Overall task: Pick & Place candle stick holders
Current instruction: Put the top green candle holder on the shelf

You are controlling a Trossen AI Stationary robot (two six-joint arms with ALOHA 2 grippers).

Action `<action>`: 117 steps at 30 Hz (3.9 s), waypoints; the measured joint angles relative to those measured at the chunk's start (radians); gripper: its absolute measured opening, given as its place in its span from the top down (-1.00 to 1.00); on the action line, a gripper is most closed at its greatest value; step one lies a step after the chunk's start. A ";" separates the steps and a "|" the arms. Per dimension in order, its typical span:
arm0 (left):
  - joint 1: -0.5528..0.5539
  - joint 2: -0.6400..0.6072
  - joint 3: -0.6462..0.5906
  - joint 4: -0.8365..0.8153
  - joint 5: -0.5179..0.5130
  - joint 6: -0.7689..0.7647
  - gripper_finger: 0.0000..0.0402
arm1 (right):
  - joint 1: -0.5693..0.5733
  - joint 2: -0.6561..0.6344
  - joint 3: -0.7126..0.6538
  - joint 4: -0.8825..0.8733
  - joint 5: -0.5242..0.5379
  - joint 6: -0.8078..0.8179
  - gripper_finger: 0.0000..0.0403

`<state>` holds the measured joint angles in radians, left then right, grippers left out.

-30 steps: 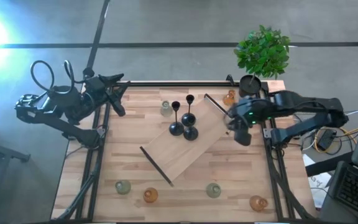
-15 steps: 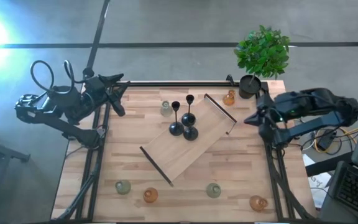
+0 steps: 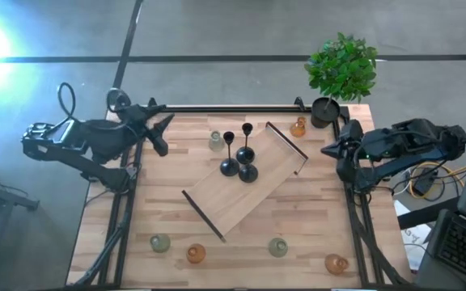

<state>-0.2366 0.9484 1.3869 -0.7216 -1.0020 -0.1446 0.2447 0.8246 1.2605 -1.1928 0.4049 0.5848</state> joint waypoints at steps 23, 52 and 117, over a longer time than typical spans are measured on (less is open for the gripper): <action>0.287 0.177 0.000 -0.439 0.471 -0.254 0.19 | 0.000 -0.085 -0.043 0.033 0.149 -0.005 0.96; 0.820 0.502 0.003 -0.202 0.998 -0.269 0.19 | 0.000 -0.091 -0.053 0.030 0.148 -0.008 0.96; 0.856 0.854 0.000 -0.078 1.167 -0.297 0.86 | 0.000 -0.091 -0.120 0.054 0.148 -0.002 0.96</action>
<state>0.6189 1.8023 1.3869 -0.7994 0.1650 -0.4420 0.2443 0.7334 1.1404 -1.1389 0.5529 0.5830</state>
